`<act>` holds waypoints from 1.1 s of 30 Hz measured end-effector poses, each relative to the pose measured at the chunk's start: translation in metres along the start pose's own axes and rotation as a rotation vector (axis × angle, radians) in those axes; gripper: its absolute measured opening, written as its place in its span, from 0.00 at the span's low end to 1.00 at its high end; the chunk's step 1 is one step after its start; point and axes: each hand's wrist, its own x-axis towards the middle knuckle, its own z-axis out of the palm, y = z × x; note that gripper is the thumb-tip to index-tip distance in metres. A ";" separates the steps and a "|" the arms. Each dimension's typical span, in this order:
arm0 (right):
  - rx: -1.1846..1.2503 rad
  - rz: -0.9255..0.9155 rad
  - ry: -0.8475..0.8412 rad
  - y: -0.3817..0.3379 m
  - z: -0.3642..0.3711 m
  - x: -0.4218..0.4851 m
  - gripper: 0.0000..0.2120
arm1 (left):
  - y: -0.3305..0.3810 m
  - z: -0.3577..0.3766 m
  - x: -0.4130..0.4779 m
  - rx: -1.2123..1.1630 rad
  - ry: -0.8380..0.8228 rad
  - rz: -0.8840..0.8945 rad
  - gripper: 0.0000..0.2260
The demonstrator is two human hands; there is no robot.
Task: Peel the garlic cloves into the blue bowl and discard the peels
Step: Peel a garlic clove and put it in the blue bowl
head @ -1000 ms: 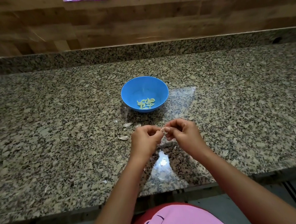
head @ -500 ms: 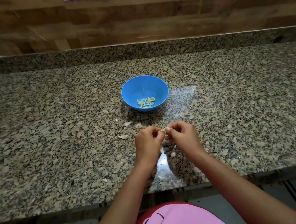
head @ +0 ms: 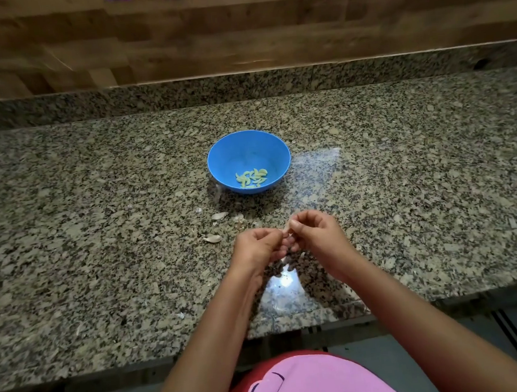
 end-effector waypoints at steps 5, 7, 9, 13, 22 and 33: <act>0.147 0.140 0.042 0.004 0.000 0.006 0.10 | -0.008 0.004 -0.003 0.621 0.149 0.408 0.02; 0.171 0.203 0.013 0.003 0.000 0.007 0.09 | -0.006 0.002 0.000 0.310 0.109 0.243 0.05; -0.147 -0.011 0.063 0.004 0.003 0.000 0.07 | -0.002 0.004 0.001 -0.082 0.049 -0.004 0.07; -0.685 -0.569 0.126 0.013 0.005 -0.006 0.04 | -0.003 0.005 0.005 -0.067 0.070 0.039 0.05; -0.321 -0.173 0.062 0.009 -0.008 0.001 0.08 | 0.005 -0.012 0.007 0.714 0.066 0.419 0.10; 0.008 0.031 0.003 0.002 -0.006 0.005 0.02 | 0.001 -0.014 0.008 0.832 0.087 0.657 0.05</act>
